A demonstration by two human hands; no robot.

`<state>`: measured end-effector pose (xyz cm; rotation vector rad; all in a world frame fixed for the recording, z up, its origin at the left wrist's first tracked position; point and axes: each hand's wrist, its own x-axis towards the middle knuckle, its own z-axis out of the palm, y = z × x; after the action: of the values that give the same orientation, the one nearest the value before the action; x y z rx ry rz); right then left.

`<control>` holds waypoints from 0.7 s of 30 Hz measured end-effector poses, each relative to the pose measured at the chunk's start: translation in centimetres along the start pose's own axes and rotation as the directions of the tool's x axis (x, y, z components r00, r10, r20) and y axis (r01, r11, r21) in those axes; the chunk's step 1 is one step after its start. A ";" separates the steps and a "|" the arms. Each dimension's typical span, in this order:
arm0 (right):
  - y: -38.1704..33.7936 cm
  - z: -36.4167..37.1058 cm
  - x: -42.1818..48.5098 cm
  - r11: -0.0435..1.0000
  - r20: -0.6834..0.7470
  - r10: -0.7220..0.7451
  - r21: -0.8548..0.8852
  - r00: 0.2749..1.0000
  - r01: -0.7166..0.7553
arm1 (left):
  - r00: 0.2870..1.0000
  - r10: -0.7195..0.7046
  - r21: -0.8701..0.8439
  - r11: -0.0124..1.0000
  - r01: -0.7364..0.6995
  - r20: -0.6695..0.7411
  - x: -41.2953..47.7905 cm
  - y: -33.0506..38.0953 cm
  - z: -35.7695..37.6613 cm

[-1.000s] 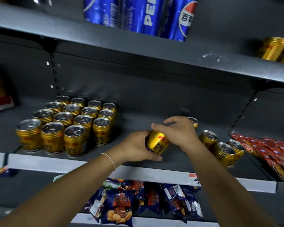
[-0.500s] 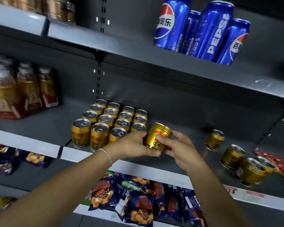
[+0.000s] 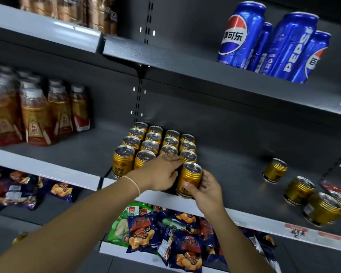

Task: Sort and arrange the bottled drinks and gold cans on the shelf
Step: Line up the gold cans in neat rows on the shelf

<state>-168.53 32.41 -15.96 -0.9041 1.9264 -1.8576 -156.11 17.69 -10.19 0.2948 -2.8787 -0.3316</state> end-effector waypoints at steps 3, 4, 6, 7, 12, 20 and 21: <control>0.3 0.3 0.1 1.000 0.006 -0.017 -0.014 1.000 0.017 | 1.000 0.021 0.067 0.998 -0.020 -0.017 0.0 -0.2 0.8; 0.4 0.4 0.1 1.000 0.007 -0.023 -0.020 1.000 0.023 | 1.000 0.021 0.081 0.997 -0.019 -0.023 -0.1 -0.3 1.0; 0.8 0.6 0.1 0.999 0.004 -0.031 -0.028 1.000 0.031 | 0.999 0.029 0.110 0.994 -0.024 -0.040 -0.2 -0.4 1.4; 1.0 0.7 0.1 0.999 0.002 -0.034 -0.031 0.999 0.034 | 0.998 0.034 0.124 0.992 -0.028 -0.045 -0.3 -0.4 1.6; 1.8 1.0 0.2 0.996 0.007 -0.063 -0.056 0.998 0.063 | 0.997 0.038 0.143 0.989 -0.029 -0.064 -0.4 -0.5 2.1; 2.4 1.1 0.7 0.995 0.004 -0.067 -0.079 0.998 0.067 | 0.997 0.039 0.153 0.988 -0.029 -0.065 -0.5 -0.7 2.3; 2.4 1.1 0.7 0.995 0.005 -0.064 -0.083 0.998 0.064 | 0.997 0.038 0.151 0.988 -0.028 -0.064 -0.5 -0.7 2.3</control>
<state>-168.92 31.04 -18.26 -1.0035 2.0090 -1.8224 -156.06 17.63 -12.59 0.2780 -2.8438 -0.0975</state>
